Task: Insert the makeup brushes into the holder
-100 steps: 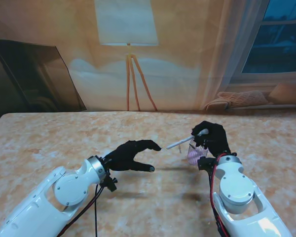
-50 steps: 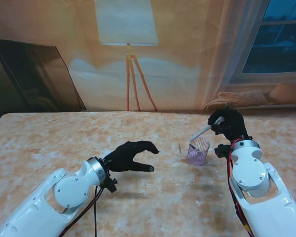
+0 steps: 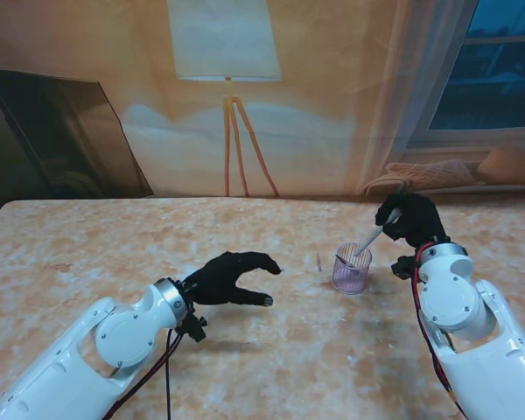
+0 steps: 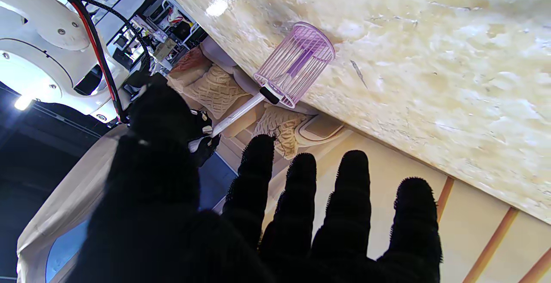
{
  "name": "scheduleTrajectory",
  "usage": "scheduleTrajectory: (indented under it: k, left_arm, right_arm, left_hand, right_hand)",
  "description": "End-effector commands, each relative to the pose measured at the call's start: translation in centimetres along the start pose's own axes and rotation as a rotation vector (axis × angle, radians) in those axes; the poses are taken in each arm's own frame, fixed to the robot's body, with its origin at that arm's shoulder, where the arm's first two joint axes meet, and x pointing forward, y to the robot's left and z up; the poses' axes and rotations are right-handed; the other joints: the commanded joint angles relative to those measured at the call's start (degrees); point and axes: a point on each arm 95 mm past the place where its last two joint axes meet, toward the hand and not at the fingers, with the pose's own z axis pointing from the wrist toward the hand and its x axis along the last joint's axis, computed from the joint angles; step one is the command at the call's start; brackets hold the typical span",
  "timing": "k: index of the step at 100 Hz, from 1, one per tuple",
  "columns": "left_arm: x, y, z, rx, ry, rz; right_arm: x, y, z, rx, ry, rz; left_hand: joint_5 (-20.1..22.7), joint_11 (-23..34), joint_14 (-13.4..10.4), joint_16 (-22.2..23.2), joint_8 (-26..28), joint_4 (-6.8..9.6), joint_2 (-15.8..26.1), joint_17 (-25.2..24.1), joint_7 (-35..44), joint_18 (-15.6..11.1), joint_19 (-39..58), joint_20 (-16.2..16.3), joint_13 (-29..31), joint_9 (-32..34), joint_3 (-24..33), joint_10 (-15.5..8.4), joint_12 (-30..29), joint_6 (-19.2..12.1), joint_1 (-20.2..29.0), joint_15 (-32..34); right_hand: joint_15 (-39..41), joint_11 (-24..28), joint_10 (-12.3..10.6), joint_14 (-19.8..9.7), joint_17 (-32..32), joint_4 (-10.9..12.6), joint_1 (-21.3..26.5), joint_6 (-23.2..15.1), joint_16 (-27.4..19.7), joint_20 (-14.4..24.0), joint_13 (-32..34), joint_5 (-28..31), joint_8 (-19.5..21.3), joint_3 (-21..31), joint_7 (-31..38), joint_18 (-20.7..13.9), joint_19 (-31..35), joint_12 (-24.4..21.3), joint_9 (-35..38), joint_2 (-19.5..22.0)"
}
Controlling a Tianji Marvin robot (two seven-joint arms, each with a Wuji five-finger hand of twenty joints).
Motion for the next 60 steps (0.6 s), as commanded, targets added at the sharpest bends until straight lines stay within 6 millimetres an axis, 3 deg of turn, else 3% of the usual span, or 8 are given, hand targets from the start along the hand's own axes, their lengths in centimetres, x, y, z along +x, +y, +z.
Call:
scheduleTrajectory:
  k: [1, 42, 60]
  left_arm:
    - [0.0, 0.1, 0.0, -0.015, -0.002, 0.000]
    - [0.1, 0.2, 0.1, -0.029, -0.010, -0.002]
    - [0.0, 0.2, 0.0, -0.031, -0.015, -0.005]
  right_arm:
    - [-0.5, -0.7, -0.1, 0.036, -0.007, -0.025]
    - [-0.9, -2.9, 0.5, 0.171, 0.030, -0.131]
    - [-1.1, -3.0, 0.4, 0.202, 0.026, -0.161]
  left_hand:
    - [0.71, -0.01, -0.99, 1.07, 0.01, -1.21, 0.45, -0.80, -0.53, -0.37, 0.62, 0.84, 0.84, 0.59, -1.47, -0.85, 0.17, -0.69, 0.39, 0.50]
    - [1.61, 0.67, -0.84, 1.97, 0.43, -1.22, 0.49, -0.60, 0.28, -0.60, 3.82, 2.59, 1.47, 1.53, -1.45, -0.46, 0.64, -0.15, 0.62, 1.34]
    - [1.88, 1.08, -0.70, 2.01, 0.65, -1.10, 0.37, -0.81, 0.58, -0.51, 3.79, 2.61, 1.49, 2.26, -1.06, -0.36, 0.87, -0.17, 1.67, 1.30]
  right_hand:
    - [2.61, 3.13, -1.46, 4.61, 1.15, 2.33, 1.97, -1.38, 1.78, 1.73, 0.27, 1.52, 0.20, 2.61, -0.32, -5.21, 2.81, 10.69, 2.47, -1.24]
    - [6.34, 4.05, -3.29, 3.43, -5.67, 3.27, -0.95, -2.74, 2.52, 2.62, -4.98, -2.63, 0.53, -0.97, -0.42, -8.86, 6.16, 9.80, -1.10, 6.52]
    - [6.84, 4.35, -3.48, 1.94, -7.97, 2.81, -2.95, -2.69, 2.97, 1.82, -8.96, -9.24, 0.15, -7.19, 1.77, -11.52, 7.23, 10.09, -5.12, 8.68]
